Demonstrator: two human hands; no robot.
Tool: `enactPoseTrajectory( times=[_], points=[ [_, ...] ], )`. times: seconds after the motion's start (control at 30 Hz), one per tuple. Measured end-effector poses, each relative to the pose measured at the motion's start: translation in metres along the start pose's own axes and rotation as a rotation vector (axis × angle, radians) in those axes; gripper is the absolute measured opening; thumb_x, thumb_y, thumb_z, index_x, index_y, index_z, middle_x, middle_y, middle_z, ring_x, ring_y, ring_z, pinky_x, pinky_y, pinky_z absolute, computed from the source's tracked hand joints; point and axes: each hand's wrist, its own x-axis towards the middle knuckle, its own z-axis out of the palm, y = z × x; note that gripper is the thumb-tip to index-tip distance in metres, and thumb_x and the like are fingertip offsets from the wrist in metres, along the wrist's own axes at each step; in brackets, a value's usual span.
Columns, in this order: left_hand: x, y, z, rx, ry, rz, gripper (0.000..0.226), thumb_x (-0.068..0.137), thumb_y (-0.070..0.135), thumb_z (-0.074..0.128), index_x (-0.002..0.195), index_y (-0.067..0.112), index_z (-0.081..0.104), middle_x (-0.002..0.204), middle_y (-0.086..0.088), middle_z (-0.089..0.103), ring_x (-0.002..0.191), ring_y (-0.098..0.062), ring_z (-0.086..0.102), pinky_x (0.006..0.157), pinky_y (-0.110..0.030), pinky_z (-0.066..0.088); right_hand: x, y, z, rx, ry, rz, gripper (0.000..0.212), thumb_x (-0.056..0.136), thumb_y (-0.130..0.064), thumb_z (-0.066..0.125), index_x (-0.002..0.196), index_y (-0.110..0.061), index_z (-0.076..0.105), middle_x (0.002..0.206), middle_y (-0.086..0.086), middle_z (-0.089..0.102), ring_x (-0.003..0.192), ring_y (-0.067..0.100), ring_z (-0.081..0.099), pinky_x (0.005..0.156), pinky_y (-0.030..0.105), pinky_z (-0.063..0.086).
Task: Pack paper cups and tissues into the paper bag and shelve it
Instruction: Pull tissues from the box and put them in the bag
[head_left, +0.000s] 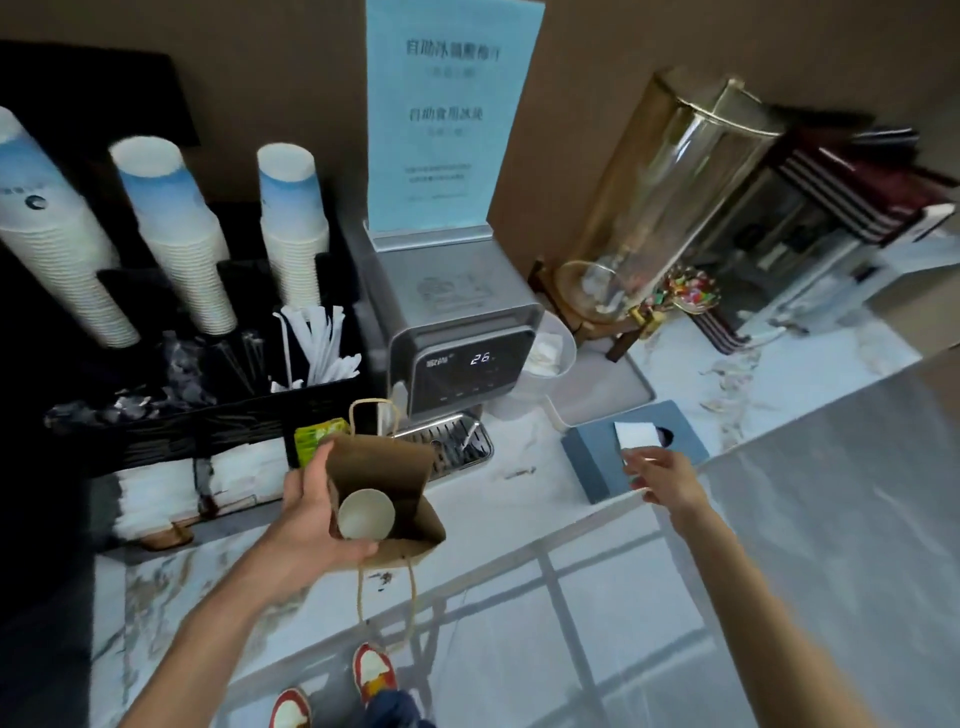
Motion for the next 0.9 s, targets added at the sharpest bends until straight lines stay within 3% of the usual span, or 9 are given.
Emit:
enactPoseTrajectory(
  times=[0.07, 0.2, 0.37, 0.47, 0.53, 0.63, 0.73, 0.8, 0.9],
  points=[
    [0.0, -0.003, -0.001, 0.001, -0.001, -0.003, 0.131, 0.068, 0.015, 0.089, 0.154, 0.037, -0.007, 0.142, 0.0, 0.018, 0.137, -0.024, 0.027, 0.115, -0.036, 0.029, 0.03, 0.003, -0.012, -0.048, 0.055, 0.004, 0.032, 0.088, -0.026, 0.072, 0.108, -0.001, 0.07, 0.082, 0.011, 0.065, 0.06, 0.02, 0.05, 0.056, 0.027, 0.038],
    [-0.004, -0.004, 0.001, -0.019, 0.029, -0.002, 0.126, 0.07, 0.014, 0.088, 0.153, 0.039, -0.003, 0.134, 0.003, 0.02, 0.132, -0.021, 0.031, 0.109, -0.038, 0.035, 0.079, 0.01, -0.029, -0.237, 0.153, -0.046, 0.042, 0.084, -0.029, 0.076, 0.108, 0.004, 0.069, 0.11, 0.015, 0.069, 0.082, 0.024, 0.053, 0.077, 0.037, 0.045],
    [-0.008, -0.002, 0.007, -0.041, 0.07, -0.008, 0.122, 0.072, 0.007, 0.085, 0.153, 0.04, 0.0, 0.131, 0.01, 0.017, 0.123, -0.01, 0.03, 0.078, -0.013, 0.045, 0.116, 0.017, -0.032, -0.425, 0.08, -0.009, 0.053, 0.086, -0.034, 0.073, 0.113, 0.011, 0.063, 0.102, 0.029, 0.066, 0.083, 0.032, 0.054, 0.077, 0.042, 0.048],
    [-0.009, 0.0, 0.008, -0.059, 0.079, -0.013, 0.121, 0.074, 0.004, 0.083, 0.153, 0.04, -0.001, 0.132, 0.012, 0.016, 0.125, -0.009, 0.028, 0.066, -0.006, 0.044, 0.129, 0.02, -0.026, -0.507, -0.007, 0.037, 0.058, 0.088, -0.032, 0.071, 0.132, 0.002, 0.056, 0.133, 0.022, 0.06, 0.117, 0.04, 0.057, 0.095, 0.043, 0.046],
    [-0.008, 0.0, 0.01, -0.082, 0.089, -0.016, 0.12, 0.074, 0.002, 0.083, 0.153, 0.041, 0.0, 0.132, 0.013, 0.017, 0.125, -0.008, 0.029, 0.065, -0.004, 0.044, 0.135, 0.024, -0.022, -0.471, -0.028, 0.068, 0.062, 0.088, -0.028, 0.072, 0.138, 0.0, 0.05, 0.141, 0.021, 0.054, 0.127, 0.04, 0.052, 0.088, 0.037, 0.041],
    [-0.008, -0.001, 0.011, -0.083, 0.103, -0.011, 0.12, 0.074, 0.002, 0.083, 0.153, 0.04, 0.001, 0.132, 0.013, 0.017, 0.124, -0.007, 0.027, 0.062, 0.0, 0.045, 0.143, 0.029, -0.02, -0.404, 0.009, 0.133, 0.06, 0.087, -0.031, 0.072, 0.136, -0.002, 0.052, 0.14, 0.02, 0.055, 0.127, 0.041, 0.051, 0.084, 0.037, 0.038],
    [-0.009, -0.006, 0.011, -0.053, 0.108, -0.009, 0.12, 0.073, 0.006, 0.084, 0.153, 0.04, 0.001, 0.134, 0.014, 0.017, 0.125, -0.007, 0.027, 0.066, -0.003, 0.042, 0.147, 0.031, -0.02, -0.46, 0.014, 0.145, 0.064, 0.086, -0.034, 0.072, 0.139, -0.004, 0.051, 0.143, 0.017, 0.052, 0.13, 0.04, 0.049, 0.105, 0.045, 0.042],
    [-0.009, -0.008, 0.01, -0.048, 0.104, -0.001, 0.12, 0.073, 0.007, 0.085, 0.153, 0.042, 0.002, 0.135, 0.015, 0.017, 0.125, -0.009, 0.029, 0.076, -0.007, 0.041, 0.147, 0.031, -0.02, -0.46, 0.023, 0.125, 0.062, 0.086, -0.032, 0.073, 0.137, -0.004, 0.053, 0.138, 0.019, 0.056, 0.124, 0.039, 0.053, 0.108, 0.046, 0.042],
    [-0.007, -0.008, 0.011, -0.028, 0.101, 0.005, 0.122, 0.072, 0.01, 0.086, 0.152, 0.044, 0.001, 0.133, 0.015, 0.017, 0.124, -0.009, 0.029, 0.092, -0.023, 0.038, 0.143, 0.028, -0.019, -0.296, 0.022, 0.14, 0.032, 0.088, -0.023, 0.073, 0.113, -0.006, 0.062, 0.102, 0.018, 0.058, 0.087, 0.03, 0.055, 0.075, 0.038, 0.046]
  ],
)
